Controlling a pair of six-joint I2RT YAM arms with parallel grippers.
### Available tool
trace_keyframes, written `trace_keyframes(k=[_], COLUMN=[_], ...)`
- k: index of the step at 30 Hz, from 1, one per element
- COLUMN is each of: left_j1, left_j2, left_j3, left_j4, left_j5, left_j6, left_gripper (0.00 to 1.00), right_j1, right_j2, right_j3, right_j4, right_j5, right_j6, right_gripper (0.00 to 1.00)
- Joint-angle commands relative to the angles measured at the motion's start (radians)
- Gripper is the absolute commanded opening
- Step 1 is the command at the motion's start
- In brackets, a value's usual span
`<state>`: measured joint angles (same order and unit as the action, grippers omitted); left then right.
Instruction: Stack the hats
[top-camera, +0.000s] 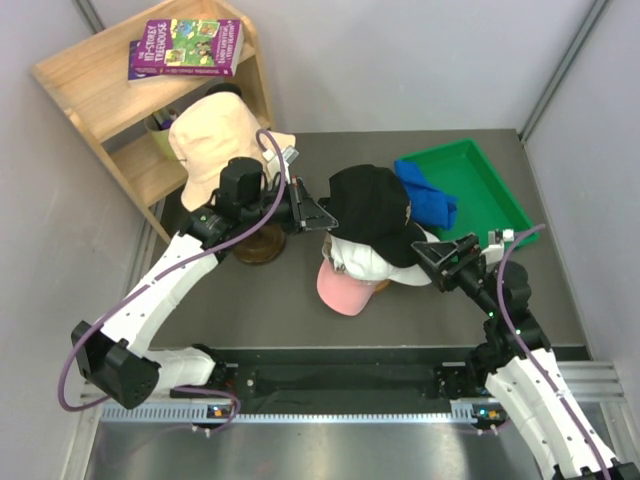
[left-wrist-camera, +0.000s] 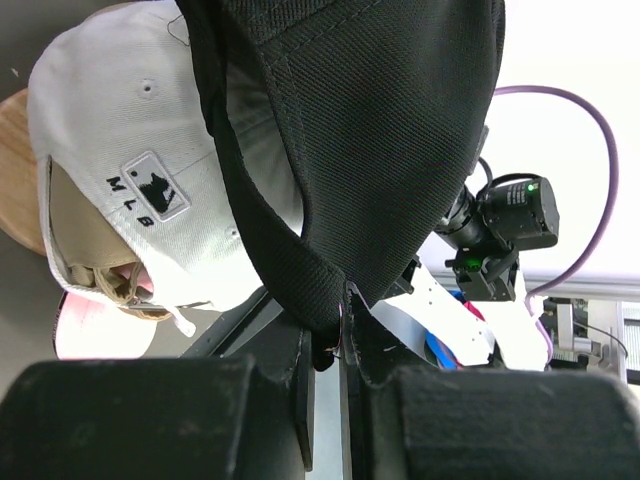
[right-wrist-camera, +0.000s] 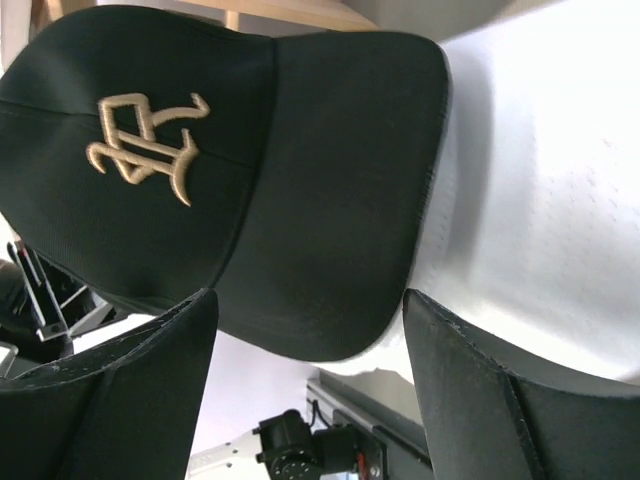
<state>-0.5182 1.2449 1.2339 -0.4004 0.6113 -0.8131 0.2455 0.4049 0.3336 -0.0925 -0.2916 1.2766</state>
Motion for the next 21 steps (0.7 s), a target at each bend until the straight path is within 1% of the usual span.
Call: trace_keyframes(k=[1,3,8,9,10,13,15,16,18,21], left_j1=[0.003,0.001,0.0,0.0,0.0,-0.002,-0.003,-0.003,-0.003,-0.006], left_j2=[-0.027,-0.025,-0.021,-0.019,-0.018,-0.01,-0.006,-0.004,0.002,0.011], left_j3=[-0.008,-0.01,-0.008,-0.008,-0.005,-0.002,0.001,0.006,0.009,0.015], left_j4=[0.037,0.037,0.025,0.015,0.014,-0.005,-0.012,-0.02,-0.032,-0.052], left_j5=[-0.002,0.001,0.002,0.001,0.001,-0.002,-0.007,-0.011,-0.01,-0.004], left_j6=[-0.018,-0.017,-0.009,-0.003,0.0,0.011,0.022,0.026,0.038,0.051], left_gripper=[0.0,0.0,0.0,0.0,0.0,0.0,0.0,0.0,0.0,0.0], right_j1=[-0.012,-0.014,-0.02,-0.023,-0.023,-0.028,-0.028,-0.028,-0.028,-0.029], right_j2=[0.052,0.074,0.08,0.074,0.069,0.043,0.008,-0.007,-0.05,-0.08], right_j3=[0.012,-0.004,0.002,0.002,0.004,0.007,0.018,0.019,0.01,-0.033], right_j4=[0.19,0.22,0.237,0.235,0.231,0.2,0.159,0.146,0.135,0.183], right_j5=[-0.018,-0.026,-0.023,-0.015,-0.009,0.006,0.029,0.04,0.064,0.066], right_j6=[-0.045,-0.048,-0.069,-0.069,-0.068,-0.06,-0.063,-0.066,-0.072,-0.065], right_gripper=[0.73,0.72,0.65,0.63,0.58,0.52,0.51,0.49,0.47,0.47])
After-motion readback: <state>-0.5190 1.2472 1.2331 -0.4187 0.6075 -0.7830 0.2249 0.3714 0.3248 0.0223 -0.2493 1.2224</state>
